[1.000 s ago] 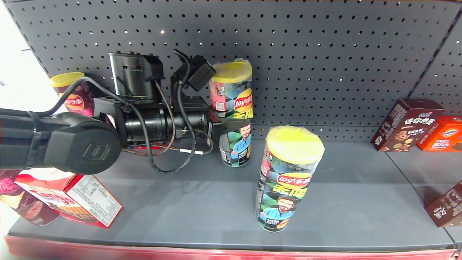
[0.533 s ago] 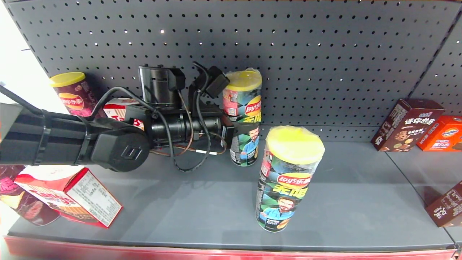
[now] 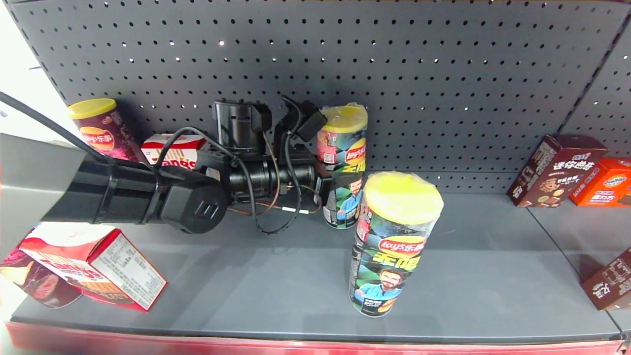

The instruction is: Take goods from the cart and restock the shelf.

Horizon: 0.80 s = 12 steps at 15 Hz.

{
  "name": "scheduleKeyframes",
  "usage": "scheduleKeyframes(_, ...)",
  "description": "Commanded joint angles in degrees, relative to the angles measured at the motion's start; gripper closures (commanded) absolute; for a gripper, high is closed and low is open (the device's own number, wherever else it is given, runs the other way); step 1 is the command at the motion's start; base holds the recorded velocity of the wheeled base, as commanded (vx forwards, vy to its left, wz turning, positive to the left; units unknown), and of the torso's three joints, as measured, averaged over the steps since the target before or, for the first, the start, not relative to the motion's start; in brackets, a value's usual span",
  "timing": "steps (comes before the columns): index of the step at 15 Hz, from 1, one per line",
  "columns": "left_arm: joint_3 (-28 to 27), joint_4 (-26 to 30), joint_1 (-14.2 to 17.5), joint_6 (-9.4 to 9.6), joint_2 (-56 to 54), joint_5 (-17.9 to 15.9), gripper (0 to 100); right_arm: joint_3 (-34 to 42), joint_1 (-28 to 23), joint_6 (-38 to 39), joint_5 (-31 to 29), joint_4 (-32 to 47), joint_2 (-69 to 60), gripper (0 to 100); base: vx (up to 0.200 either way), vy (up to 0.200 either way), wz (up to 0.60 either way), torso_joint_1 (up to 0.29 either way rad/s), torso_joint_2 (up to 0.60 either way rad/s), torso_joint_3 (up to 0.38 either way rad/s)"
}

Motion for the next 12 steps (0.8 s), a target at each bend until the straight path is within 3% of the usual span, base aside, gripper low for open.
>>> scheduleKeyframes(1, 0.0, -1.1, -0.1, -0.05, 1.4, 0.0, 100, 0.0, 0.0, 0.0, 0.0, 0.0, 0.0, 0, 0.000, 0.000, 0.00, 0.000, 0.00, 0.000)
scheduleKeyframes(3, 0.1, -1.7, -0.8, -0.05, 1.6, 0.1, 100, 0.0, 0.0, 0.0, 0.0, 0.0, 0.0, 0, 0.000, 0.000, 0.00, 0.000, 0.00, 0.000)
scheduleKeyframes(4, 0.1, -1.7, -0.9, 0.03, 1.8, 0.1, 0, 0.0, 0.0, 0.0, 0.0, 0.0, 0.0, 0, 0.000, 0.000, 0.00, 0.000, 0.00, 0.000)
scheduleKeyframes(10, 2.4, -1.8, -0.8, 3.90, 0.2, 0.4, 0, 0.0, 0.0, 0.0, 0.0, 0.0, 0.0, 0, 0.000, 0.000, 0.00, 0.000, 0.00, 0.000)
scheduleKeyframes(12, 7.6, -1.7, -0.4, 5.39, -4.3, 0.7, 0, 0.0, 0.0, 0.0, 0.0, 0.0, 0.0, 0, 0.000, 0.000, 0.00, 0.000, 0.00, 0.000)
